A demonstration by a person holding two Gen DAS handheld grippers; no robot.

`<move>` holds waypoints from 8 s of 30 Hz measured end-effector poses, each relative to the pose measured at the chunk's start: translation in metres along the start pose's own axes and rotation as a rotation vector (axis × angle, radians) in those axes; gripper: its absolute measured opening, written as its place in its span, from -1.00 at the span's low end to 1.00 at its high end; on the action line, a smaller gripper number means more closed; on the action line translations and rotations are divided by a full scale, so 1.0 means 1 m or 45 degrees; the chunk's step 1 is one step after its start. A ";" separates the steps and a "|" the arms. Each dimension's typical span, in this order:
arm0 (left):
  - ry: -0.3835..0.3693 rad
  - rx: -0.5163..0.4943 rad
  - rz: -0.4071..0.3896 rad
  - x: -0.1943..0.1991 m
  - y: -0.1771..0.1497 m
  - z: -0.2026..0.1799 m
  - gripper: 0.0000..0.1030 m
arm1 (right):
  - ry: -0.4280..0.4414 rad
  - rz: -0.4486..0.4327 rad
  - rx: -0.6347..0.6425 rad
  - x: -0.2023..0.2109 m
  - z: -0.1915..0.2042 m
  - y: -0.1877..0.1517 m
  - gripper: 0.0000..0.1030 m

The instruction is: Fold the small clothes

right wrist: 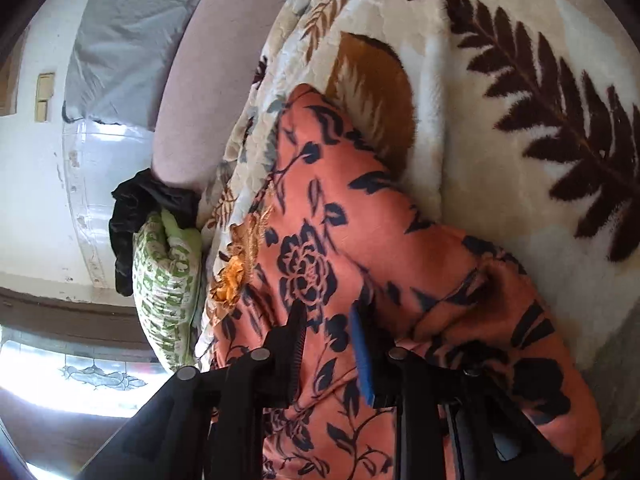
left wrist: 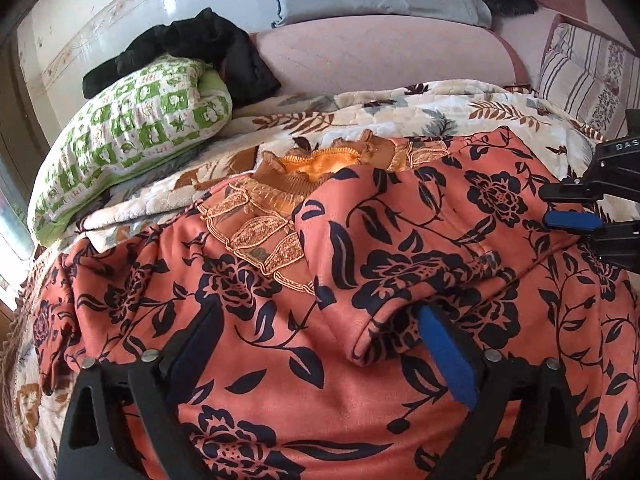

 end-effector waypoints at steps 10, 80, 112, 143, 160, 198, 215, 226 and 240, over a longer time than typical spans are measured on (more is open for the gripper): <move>-0.144 0.097 0.028 -0.003 0.000 0.002 -0.54 | 0.031 0.220 0.118 -0.042 0.021 -0.052 -0.50; 0.469 1.465 0.095 0.113 -0.175 0.442 0.28 | -0.086 0.700 0.644 -0.310 0.233 -0.373 -0.47; 0.442 0.838 0.110 0.064 -0.063 0.306 0.28 | -0.371 -0.399 0.749 0.028 0.155 -0.034 -0.82; 0.391 0.278 0.246 -0.003 -0.029 0.166 0.29 | -0.361 0.006 0.557 -0.015 0.062 0.018 -0.74; 0.351 0.282 0.231 -0.001 -0.027 0.168 0.30 | -0.308 -0.164 0.490 -0.002 0.060 0.069 0.36; 0.348 0.219 0.257 0.000 -0.024 0.154 0.51 | -0.610 0.168 0.952 -0.085 0.072 -0.037 -0.75; 0.288 0.112 0.176 0.010 -0.011 0.129 0.51 | -0.485 0.301 1.015 -0.087 0.098 -0.081 -0.75; 0.245 0.124 0.224 0.002 -0.015 0.119 0.52 | -0.458 0.413 1.070 -0.103 0.103 -0.112 -0.75; 0.219 0.190 0.216 0.012 -0.017 0.115 0.57 | -0.515 0.286 0.944 -0.074 0.091 -0.104 -0.75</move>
Point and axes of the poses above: each gripper's, at about its wrist camera, not at the fingertips, and x roughly against the way its jaws point, z to its left, y to its top, the point moved 8 cm from there along -x, roughly the way its jaws point, and after that the axes turned 4 degrees about z, right-handed, at the moved point
